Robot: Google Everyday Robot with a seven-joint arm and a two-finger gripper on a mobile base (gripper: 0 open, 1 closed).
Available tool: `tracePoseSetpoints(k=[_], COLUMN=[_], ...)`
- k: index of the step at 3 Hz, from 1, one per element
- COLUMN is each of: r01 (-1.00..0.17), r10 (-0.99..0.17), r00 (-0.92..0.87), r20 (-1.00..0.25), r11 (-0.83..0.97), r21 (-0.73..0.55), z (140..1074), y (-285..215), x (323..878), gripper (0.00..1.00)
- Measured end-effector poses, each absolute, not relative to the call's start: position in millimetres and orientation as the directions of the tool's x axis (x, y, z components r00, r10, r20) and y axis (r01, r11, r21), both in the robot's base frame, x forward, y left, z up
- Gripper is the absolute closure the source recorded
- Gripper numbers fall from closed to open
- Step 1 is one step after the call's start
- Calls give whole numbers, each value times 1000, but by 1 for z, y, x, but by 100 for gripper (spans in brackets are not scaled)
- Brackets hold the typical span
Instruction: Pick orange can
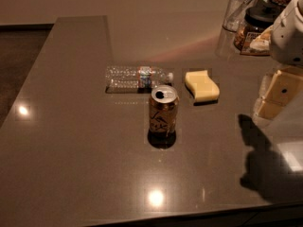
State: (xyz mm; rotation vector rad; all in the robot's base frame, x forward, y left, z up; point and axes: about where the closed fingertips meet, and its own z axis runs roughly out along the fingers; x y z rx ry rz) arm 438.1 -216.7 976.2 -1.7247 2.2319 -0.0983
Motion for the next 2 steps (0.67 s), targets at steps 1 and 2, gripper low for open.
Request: tracePoseSetpoints(k=[1, 2], r01=[-931, -946], r10=[-952, -943], r00=[-221, -195], r20=[-211, -268], r11=[270, 253], r21=[-245, -201], z=[977, 976], y=[-216, -205], x=[438, 436], gripper=[0, 0])
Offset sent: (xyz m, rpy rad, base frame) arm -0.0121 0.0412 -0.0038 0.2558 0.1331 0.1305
